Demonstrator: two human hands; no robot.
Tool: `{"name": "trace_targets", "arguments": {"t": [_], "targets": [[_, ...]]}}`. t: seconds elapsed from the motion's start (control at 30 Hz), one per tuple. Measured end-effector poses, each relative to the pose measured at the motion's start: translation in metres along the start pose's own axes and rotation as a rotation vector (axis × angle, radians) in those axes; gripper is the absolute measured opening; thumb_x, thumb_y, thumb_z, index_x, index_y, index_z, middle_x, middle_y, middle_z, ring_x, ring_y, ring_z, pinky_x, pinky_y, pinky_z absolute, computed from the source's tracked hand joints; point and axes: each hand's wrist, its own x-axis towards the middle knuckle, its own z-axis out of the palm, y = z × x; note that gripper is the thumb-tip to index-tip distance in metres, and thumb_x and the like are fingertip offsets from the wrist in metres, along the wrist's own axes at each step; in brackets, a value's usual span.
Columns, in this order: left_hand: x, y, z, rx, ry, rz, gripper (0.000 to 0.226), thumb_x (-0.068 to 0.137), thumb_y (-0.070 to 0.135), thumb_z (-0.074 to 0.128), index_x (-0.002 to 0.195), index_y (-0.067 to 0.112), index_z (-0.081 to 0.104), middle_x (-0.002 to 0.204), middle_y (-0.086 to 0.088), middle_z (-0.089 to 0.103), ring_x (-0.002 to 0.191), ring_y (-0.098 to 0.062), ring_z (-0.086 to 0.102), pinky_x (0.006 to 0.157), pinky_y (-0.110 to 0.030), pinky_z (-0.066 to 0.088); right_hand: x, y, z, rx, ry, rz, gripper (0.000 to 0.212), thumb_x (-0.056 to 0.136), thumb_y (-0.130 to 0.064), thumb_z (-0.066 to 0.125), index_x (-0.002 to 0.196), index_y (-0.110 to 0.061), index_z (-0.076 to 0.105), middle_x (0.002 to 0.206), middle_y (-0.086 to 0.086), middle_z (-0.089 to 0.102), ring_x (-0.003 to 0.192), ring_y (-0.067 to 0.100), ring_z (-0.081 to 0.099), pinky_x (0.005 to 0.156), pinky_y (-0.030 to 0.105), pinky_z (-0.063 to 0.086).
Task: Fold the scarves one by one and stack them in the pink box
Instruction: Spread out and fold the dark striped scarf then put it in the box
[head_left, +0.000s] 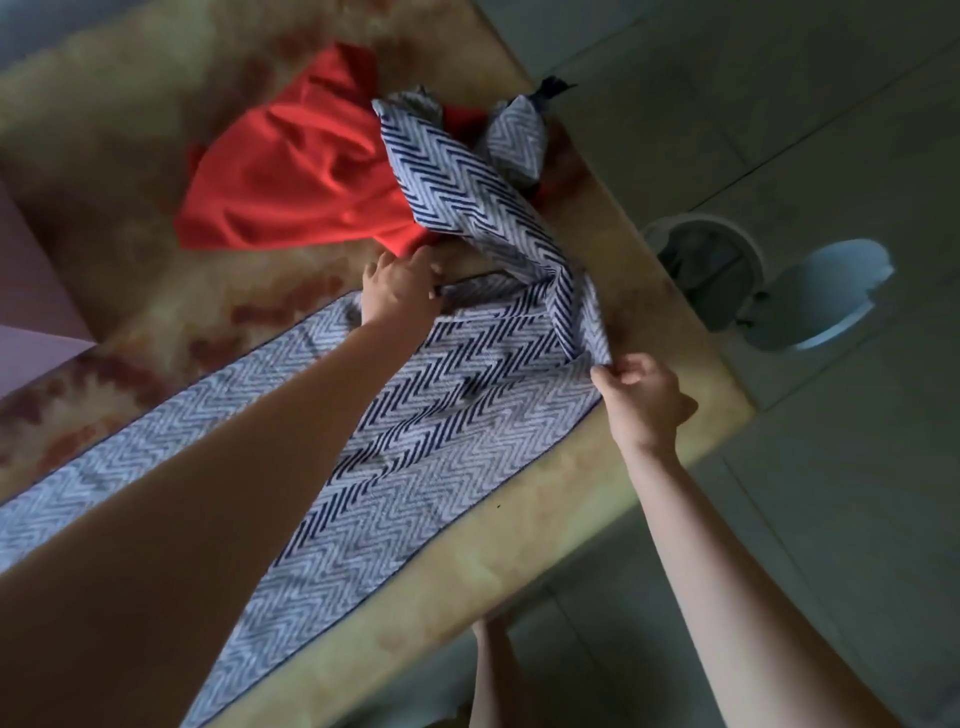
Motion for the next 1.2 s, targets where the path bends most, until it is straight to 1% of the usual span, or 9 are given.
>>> {"name": "trace_targets", "arguments": {"t": [0.13,0.4,0.6,0.73,0.87,0.93,1.07,1.13,1.2], "targets": [[-0.005,-0.003,0.003,0.045,0.025,0.049,0.027,0.087,0.024,0.063,0.113,0.017,0.063,0.12,-0.008,0.058,0.12,-0.029,0.04,0.099,-0.036,0.028,0.0,0.005,-0.002,-0.024,0.009,0.029,0.007,0.082,-0.02,0.066,0.084,-0.017,0.059,0.055,-0.014,0.05,0.057,0.01,0.048,0.083,0.031,0.023],[-0.005,0.006,-0.009,-0.194,0.152,-0.06,0.028,0.091,0.026,0.053,0.117,0.017,0.057,0.104,-0.008,0.069,0.105,-0.028,0.056,0.096,-0.032,0.023,0.004,0.015,-0.001,0.059,0.06,0.083,0.017,0.079,-0.022,0.072,0.088,-0.016,0.058,0.062,-0.012,0.056,0.072,0.018,0.057,0.101,0.041,0.035],[0.004,0.01,-0.019,-0.365,0.276,-0.321,0.024,0.09,0.023,0.054,0.11,0.012,0.058,0.109,-0.01,0.067,0.107,-0.03,0.056,0.1,-0.039,0.034,-0.004,0.032,-0.007,-0.146,0.107,0.032,0.014,0.083,-0.027,0.063,0.081,-0.014,0.068,0.067,0.003,0.067,0.071,0.027,0.057,0.076,0.03,0.02],[0.001,0.011,-0.011,-0.449,0.269,-0.287,0.032,0.085,0.021,0.058,0.114,0.008,0.051,0.107,-0.011,0.065,0.101,-0.032,0.058,0.088,-0.039,0.043,-0.005,0.028,-0.007,-0.144,0.065,0.019,0.016,0.077,-0.031,0.069,0.086,-0.017,0.069,0.075,0.002,0.07,0.093,0.031,0.056,0.08,0.034,0.027],[0.007,0.024,-0.022,-0.647,0.293,-0.414,0.041,0.092,0.027,0.05,0.125,0.004,0.038,0.109,-0.015,0.06,0.097,-0.032,0.056,0.077,-0.032,0.039,0.008,-0.004,-0.015,0.058,-0.076,0.039,0.013,0.076,-0.046,0.067,0.071,-0.035,0.061,0.077,-0.016,0.059,0.103,0.021,0.048,0.088,0.032,0.032],[0.015,0.029,-0.029,-0.759,0.297,-0.461,0.043,0.09,0.033,0.055,0.124,0.008,0.043,0.114,-0.011,0.06,0.104,-0.028,0.056,0.082,-0.031,0.041,0.021,-0.019,-0.01,0.117,-0.129,-0.029,0.015,0.077,-0.052,0.063,0.081,-0.038,0.067,0.083,-0.02,0.063,0.101,0.014,0.056,0.098,0.035,0.039],[0.026,0.031,-0.035,-0.841,0.321,-0.484,0.039,0.083,0.029,0.065,0.116,0.012,0.054,0.099,0.001,0.06,0.097,-0.019,0.061,0.085,-0.031,0.05,0.045,-0.064,0.012,0.332,-0.259,-0.123,0.033,0.087,-0.03,0.067,0.112,-0.009,0.067,0.106,0.003,0.069,0.091,0.007,0.061,0.081,0.007,0.044],[0.029,0.034,-0.036,-0.915,0.335,-0.424,0.036,0.082,0.02,0.067,0.115,0.011,0.057,0.095,0.001,0.062,0.087,-0.014,0.061,0.082,-0.027,0.05,0.052,-0.088,0.025,0.35,-0.361,-0.176,0.034,0.087,-0.024,0.067,0.109,0.001,0.066,0.107,0.015,0.068,0.091,0.018,0.063,0.08,0.018,0.047],[0.032,0.04,-0.039,-0.989,0.305,-0.332,0.031,0.082,0.016,0.067,0.112,0.01,0.061,0.086,0.001,0.062,0.073,-0.007,0.056,0.073,-0.022,0.048,0.053,-0.103,0.039,0.309,-0.424,-0.225,0.02,0.084,-0.019,0.07,0.093,-0.001,0.067,0.085,0.012,0.068,0.072,0.014,0.061,0.068,0.026,0.045]]}}
